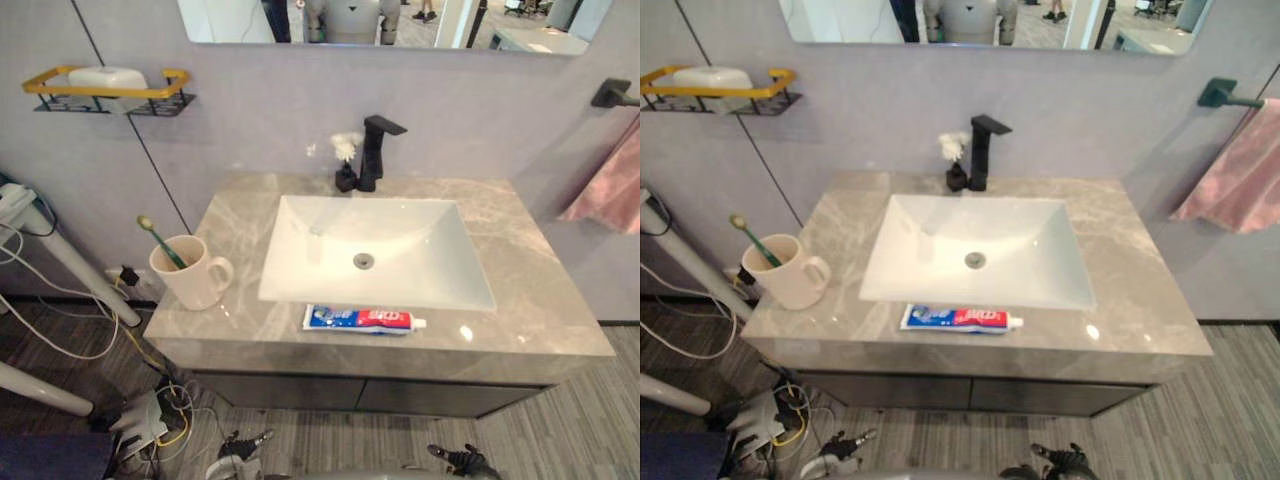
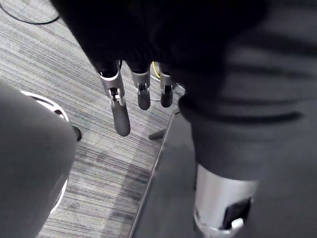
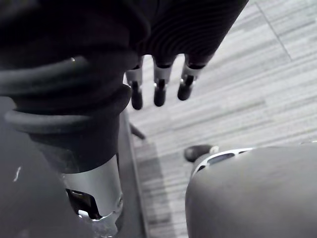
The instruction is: Organize washtable
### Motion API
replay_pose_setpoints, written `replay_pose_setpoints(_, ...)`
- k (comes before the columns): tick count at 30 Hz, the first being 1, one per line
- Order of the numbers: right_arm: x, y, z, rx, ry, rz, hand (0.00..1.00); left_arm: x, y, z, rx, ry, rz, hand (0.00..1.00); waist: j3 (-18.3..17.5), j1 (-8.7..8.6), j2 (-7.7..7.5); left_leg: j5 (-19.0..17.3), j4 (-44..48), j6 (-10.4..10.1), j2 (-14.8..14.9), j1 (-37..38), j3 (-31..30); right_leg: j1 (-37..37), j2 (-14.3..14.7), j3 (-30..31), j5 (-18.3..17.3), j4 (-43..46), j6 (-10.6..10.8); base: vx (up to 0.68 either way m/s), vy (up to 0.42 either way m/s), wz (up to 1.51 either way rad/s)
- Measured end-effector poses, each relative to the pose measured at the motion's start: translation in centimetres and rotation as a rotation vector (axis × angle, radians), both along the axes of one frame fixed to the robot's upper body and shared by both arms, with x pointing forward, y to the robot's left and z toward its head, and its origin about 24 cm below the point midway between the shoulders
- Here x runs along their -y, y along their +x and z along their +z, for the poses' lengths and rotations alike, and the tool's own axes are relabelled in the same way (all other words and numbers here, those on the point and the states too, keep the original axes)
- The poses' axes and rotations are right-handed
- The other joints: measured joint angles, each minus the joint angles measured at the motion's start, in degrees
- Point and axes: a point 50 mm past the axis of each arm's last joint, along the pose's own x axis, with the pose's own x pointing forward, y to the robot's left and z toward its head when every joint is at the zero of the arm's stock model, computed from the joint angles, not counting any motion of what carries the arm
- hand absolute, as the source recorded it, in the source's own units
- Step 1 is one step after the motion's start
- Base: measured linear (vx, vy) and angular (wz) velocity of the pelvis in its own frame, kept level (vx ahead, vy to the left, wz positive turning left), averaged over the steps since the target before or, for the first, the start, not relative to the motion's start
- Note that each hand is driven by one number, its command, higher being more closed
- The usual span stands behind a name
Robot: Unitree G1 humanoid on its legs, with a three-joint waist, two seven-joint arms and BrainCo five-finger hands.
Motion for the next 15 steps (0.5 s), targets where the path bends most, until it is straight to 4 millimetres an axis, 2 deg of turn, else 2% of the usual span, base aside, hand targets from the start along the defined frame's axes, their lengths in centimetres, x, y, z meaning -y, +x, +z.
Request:
replay_pose_setpoints(5, 0.0, -1.2, -0.2, -0.033, 0.004, -0.01, 0.0, -0.3, -0.2, 0.0, -0.01, 0.004, 0.012, 0.0, -0.18, 0.04, -0.62, 0.0, -0.4, 0.01, -0.15, 0.9, -1.69, 2.02, 0.2, -0.75, 0.32, -1.91, 0.03, 0.05, 0.006, 0.05)
replay_pose_setpoints(15, 0.1, -2.4, -0.5, -0.079, 0.013, -0.03, 0.0, -0.7, -0.5, -0.1, -0.031, 0.023, 0.018, 0.0, -0.22, -0.09, -0.28, -0.01, -0.66, 0.02, -0.35, 1.63, -2.95, 3.77, 0.59, -0.79, 1.37, -4.55, -0.92, -0.01, -0.006, -0.01)
